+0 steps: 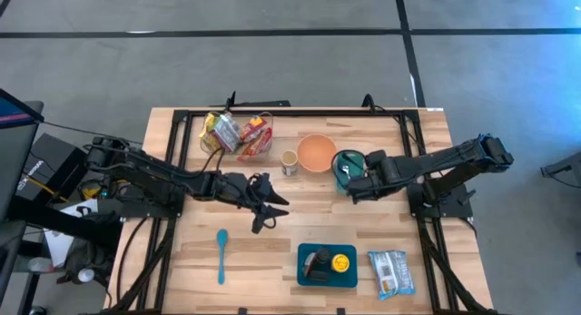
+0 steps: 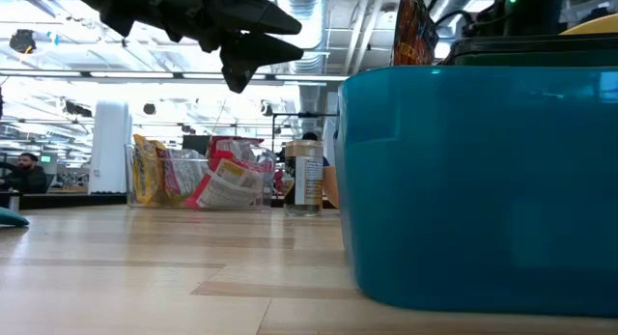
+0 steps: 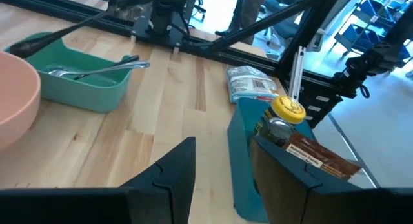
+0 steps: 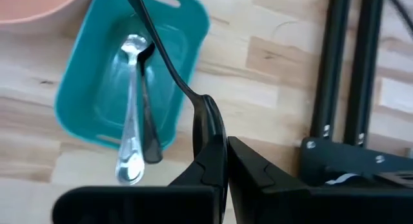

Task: Pick & Place Food Item
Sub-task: Put the black spoon into the green bin

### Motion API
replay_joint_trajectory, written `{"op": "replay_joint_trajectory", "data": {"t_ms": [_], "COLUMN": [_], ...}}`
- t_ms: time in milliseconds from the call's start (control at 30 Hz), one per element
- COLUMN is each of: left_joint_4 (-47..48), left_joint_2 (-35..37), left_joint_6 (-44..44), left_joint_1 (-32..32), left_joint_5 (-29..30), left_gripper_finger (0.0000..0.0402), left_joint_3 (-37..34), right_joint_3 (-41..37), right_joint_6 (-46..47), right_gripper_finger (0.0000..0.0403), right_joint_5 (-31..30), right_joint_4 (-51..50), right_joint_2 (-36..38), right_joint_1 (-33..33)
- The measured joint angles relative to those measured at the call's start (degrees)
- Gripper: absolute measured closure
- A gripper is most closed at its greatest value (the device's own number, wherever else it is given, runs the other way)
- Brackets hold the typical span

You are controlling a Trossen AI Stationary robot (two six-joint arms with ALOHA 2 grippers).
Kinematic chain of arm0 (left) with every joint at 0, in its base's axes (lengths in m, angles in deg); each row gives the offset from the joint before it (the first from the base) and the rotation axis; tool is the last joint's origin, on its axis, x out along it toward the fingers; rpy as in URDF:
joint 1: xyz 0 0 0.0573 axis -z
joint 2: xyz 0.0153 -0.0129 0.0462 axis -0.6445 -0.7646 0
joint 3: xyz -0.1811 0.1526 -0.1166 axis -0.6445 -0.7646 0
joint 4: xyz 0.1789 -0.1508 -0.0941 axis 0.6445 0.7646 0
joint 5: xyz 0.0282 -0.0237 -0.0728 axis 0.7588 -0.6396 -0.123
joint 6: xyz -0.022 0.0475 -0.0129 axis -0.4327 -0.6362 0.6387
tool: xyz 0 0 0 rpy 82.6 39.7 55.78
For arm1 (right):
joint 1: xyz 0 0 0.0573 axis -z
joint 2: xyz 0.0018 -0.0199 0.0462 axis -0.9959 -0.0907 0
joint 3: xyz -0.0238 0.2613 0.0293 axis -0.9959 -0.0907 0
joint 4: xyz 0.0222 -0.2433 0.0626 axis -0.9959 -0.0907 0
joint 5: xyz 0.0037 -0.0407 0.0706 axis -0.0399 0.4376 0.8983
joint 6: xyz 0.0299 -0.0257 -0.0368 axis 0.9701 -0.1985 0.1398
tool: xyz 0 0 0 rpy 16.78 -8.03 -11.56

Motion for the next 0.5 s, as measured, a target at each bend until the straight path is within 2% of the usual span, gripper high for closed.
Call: {"op": "replay_joint_trajectory", "data": {"t_ms": [133, 500], "left_joint_4": [0.02, 0.0], "left_joint_2": [0.0, 0.0], "left_joint_6": [0.0, 0.02], "left_joint_1": [0.3, 0.3], "left_joint_5": [0.35, 0.31], "left_gripper_finger": [0.0257, 0.0257], "left_joint_3": [0.0, 0.0], "right_joint_3": [0.0, -2.19], "right_joint_6": [1.12, 2.87], "right_gripper_finger": [0.0398, 0.0395], "right_joint_5": [0.98, 8.55], "right_joint_4": [1.24, 6.14], "right_joint_2": [0.0, -0.07], "right_joint_1": [-0.15, 1.34]}}
